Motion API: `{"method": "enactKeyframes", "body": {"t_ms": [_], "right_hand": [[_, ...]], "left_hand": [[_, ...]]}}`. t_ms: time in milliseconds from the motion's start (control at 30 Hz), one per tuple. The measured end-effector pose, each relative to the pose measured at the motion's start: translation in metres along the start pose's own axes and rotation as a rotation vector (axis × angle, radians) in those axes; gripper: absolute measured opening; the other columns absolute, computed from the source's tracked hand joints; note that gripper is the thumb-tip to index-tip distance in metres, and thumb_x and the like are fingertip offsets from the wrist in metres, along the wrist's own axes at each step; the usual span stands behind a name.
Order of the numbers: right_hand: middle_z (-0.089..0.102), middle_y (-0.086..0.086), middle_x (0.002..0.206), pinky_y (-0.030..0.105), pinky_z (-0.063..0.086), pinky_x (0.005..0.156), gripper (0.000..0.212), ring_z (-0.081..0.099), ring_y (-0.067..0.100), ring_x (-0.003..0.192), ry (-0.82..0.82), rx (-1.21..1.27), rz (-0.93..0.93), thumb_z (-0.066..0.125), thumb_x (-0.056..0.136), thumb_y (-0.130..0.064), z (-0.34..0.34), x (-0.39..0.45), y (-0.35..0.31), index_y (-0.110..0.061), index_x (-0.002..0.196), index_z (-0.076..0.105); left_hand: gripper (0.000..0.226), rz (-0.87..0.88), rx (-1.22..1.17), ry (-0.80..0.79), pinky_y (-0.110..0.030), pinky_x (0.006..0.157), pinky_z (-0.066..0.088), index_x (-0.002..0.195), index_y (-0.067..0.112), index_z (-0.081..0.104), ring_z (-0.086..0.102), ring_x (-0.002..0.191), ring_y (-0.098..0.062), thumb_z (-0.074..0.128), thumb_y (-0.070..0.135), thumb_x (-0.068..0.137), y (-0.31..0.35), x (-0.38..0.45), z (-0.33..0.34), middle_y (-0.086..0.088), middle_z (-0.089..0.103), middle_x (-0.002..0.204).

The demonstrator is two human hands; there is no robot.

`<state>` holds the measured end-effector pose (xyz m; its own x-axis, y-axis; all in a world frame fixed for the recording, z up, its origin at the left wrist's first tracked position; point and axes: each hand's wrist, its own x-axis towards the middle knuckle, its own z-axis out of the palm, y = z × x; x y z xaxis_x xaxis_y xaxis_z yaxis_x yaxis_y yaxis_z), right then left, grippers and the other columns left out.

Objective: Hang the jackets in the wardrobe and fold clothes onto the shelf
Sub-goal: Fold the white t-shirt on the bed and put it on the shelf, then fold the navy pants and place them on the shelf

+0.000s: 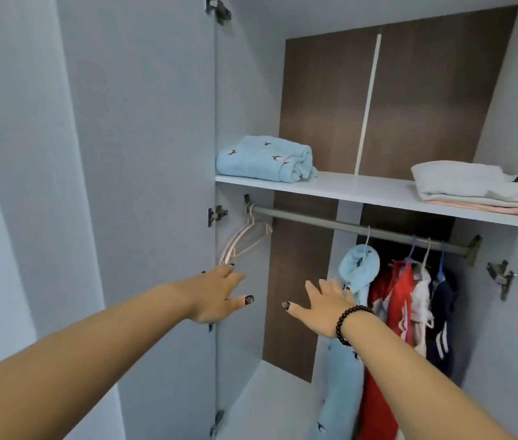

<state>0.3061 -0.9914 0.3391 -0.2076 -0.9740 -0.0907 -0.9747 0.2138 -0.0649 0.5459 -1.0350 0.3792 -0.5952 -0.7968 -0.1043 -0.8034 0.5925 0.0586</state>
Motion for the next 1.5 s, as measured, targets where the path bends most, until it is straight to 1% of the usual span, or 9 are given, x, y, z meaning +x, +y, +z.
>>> {"method": "enactKeyframes", "body": {"t_ms": [133,267,567,800,933,1133,1300,1400,1500], "right_hand": [[-0.003,0.007,0.161,0.048,-0.001,0.117,0.090,-0.013,0.027,0.147,-0.029,0.004,-0.106,0.019,0.085,-0.078,0.019,-0.012,-0.071,-0.022,0.154,0.002],[-0.003,0.006,0.161,0.045,0.003,0.119,0.090,-0.010,0.026,0.147,-0.086,0.020,-0.223,0.023,0.085,-0.077,0.044,-0.032,-0.149,-0.023,0.154,0.001],[-0.008,0.005,0.161,0.039,0.004,0.120,0.090,-0.012,0.021,0.147,-0.283,0.105,-0.442,0.030,0.089,-0.071,0.124,-0.101,-0.338,-0.018,0.153,-0.004],[-0.004,-0.001,0.161,0.034,0.010,0.119,0.080,-0.006,0.014,0.148,-0.364,0.161,-0.685,0.038,0.094,-0.059,0.162,-0.157,-0.474,-0.019,0.153,0.002],[0.002,-0.002,0.161,0.031,0.015,0.118,0.076,0.002,0.014,0.147,-0.403,0.134,-0.824,0.041,0.095,-0.055,0.184,-0.186,-0.534,-0.019,0.153,0.008],[0.012,-0.001,0.158,0.029,0.021,0.114,0.070,0.013,0.016,0.145,-0.494,0.086,-1.017,0.047,0.096,-0.046,0.240,-0.235,-0.596,-0.017,0.151,0.016],[0.021,-0.002,0.153,0.029,0.027,0.112,0.062,0.023,0.016,0.140,-0.596,0.120,-1.120,0.049,0.095,-0.038,0.327,-0.276,-0.626,-0.016,0.149,0.025],[0.027,-0.002,0.148,0.026,0.030,0.109,0.058,0.030,0.015,0.135,-0.665,0.142,-1.159,0.049,0.095,-0.039,0.388,-0.303,-0.632,-0.016,0.145,0.031],[0.031,-0.001,0.145,0.027,0.031,0.107,0.054,0.032,0.017,0.132,-0.689,0.145,-1.188,0.052,0.093,-0.038,0.442,-0.327,-0.630,-0.016,0.141,0.037]], "left_hand": [[0.070,-0.099,-0.051,-0.029,-0.037,0.121,0.002,0.157,0.021,-0.001,-0.009,0.150,-0.019,0.025,0.055,0.101,-0.050,-0.052,0.032,-0.005,-0.007,0.164],[0.073,-0.182,-0.111,-0.061,-0.036,0.120,0.000,0.157,0.022,-0.001,-0.010,0.150,-0.018,0.023,0.060,0.099,-0.105,-0.120,0.062,-0.004,-0.008,0.164],[0.072,-0.344,-0.149,-0.083,-0.037,0.120,0.004,0.156,0.019,0.006,-0.008,0.151,-0.019,0.023,0.059,0.100,-0.234,-0.301,0.125,-0.004,-0.001,0.164],[0.070,-0.555,-0.272,-0.103,-0.038,0.122,0.008,0.156,0.022,0.009,-0.003,0.151,-0.017,0.026,0.059,0.099,-0.299,-0.432,0.176,0.000,0.000,0.164],[0.070,-0.715,-0.356,-0.110,-0.035,0.120,0.006,0.156,0.022,0.008,-0.004,0.151,-0.017,0.027,0.058,0.100,-0.315,-0.500,0.209,-0.001,-0.002,0.164],[0.068,-0.905,-0.466,-0.076,-0.029,0.119,0.007,0.156,0.019,0.011,0.002,0.151,-0.017,0.030,0.054,0.101,-0.312,-0.586,0.276,-0.001,0.005,0.164],[0.069,-1.058,-0.552,-0.089,-0.031,0.120,0.007,0.156,0.017,0.010,-0.001,0.151,-0.018,0.032,0.052,0.101,-0.292,-0.636,0.363,-0.003,0.003,0.164],[0.067,-1.117,-0.608,-0.105,-0.028,0.119,0.007,0.156,0.015,0.011,0.002,0.151,-0.017,0.033,0.049,0.102,-0.277,-0.658,0.417,-0.003,0.006,0.164],[0.065,-1.181,-0.665,-0.124,-0.030,0.119,0.009,0.156,0.013,0.012,0.005,0.150,-0.018,0.034,0.045,0.103,-0.265,-0.675,0.465,-0.004,0.007,0.164]]}}
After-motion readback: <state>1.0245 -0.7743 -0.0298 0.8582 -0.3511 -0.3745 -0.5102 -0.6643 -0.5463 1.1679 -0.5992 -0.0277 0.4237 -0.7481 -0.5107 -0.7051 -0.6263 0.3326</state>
